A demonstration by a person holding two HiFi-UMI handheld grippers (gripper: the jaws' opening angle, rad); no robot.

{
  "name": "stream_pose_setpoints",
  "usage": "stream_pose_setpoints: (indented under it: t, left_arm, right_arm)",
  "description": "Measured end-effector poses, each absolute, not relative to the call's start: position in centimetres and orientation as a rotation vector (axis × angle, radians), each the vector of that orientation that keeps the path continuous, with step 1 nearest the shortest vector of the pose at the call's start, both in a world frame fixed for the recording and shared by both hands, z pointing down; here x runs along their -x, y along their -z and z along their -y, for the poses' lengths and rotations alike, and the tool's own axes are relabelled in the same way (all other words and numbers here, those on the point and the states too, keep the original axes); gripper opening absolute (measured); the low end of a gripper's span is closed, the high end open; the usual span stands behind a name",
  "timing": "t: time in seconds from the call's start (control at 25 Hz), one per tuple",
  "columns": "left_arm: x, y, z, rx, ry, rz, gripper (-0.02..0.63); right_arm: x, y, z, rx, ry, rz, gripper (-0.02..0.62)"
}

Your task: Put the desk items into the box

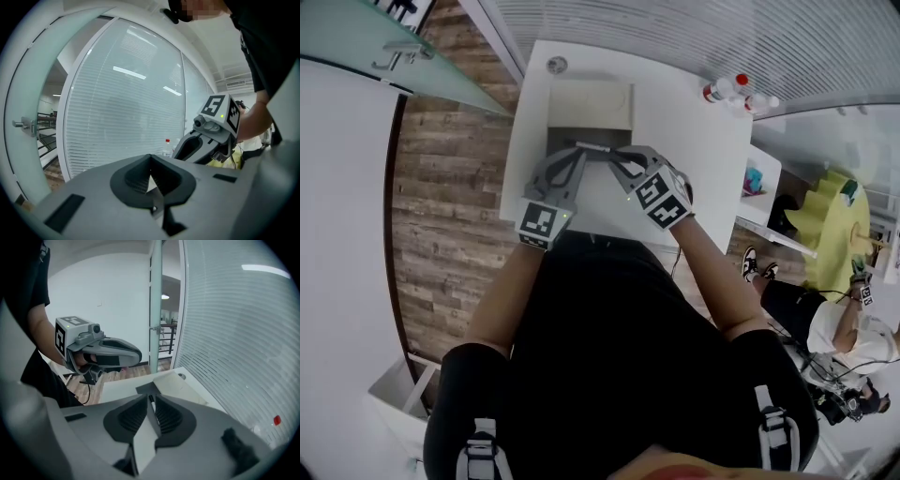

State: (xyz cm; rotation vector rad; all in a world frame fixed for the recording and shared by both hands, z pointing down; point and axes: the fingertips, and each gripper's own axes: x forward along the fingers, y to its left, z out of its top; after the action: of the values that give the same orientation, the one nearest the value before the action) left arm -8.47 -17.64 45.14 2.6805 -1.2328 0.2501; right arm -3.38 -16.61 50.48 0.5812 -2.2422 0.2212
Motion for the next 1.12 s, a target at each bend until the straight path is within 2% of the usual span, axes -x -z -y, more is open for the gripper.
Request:
stream_pose_setpoints:
  t: [0.32, 0.64, 1.12]
  left_arm:
    - [6.9, -40.1, 15.3, -2.737, -0.164, 1.15, 0.003]
    - [6.0, -37.2, 15.1, -2.793, -0.117, 1.119, 0.002]
    - [5.0, -35.2, 15.5, -2.823, -0.043, 1.107, 0.002]
  right_arm:
    - [3.1, -43.3, 14.7, -0.697, -0.169, 2.526, 0.018]
    - [2.7, -37.0, 14.8, -0.867, -0.045, 2.775, 0.017]
    - [2.1, -35.3, 15.4, -0.935, -0.053, 2.876, 0.017]
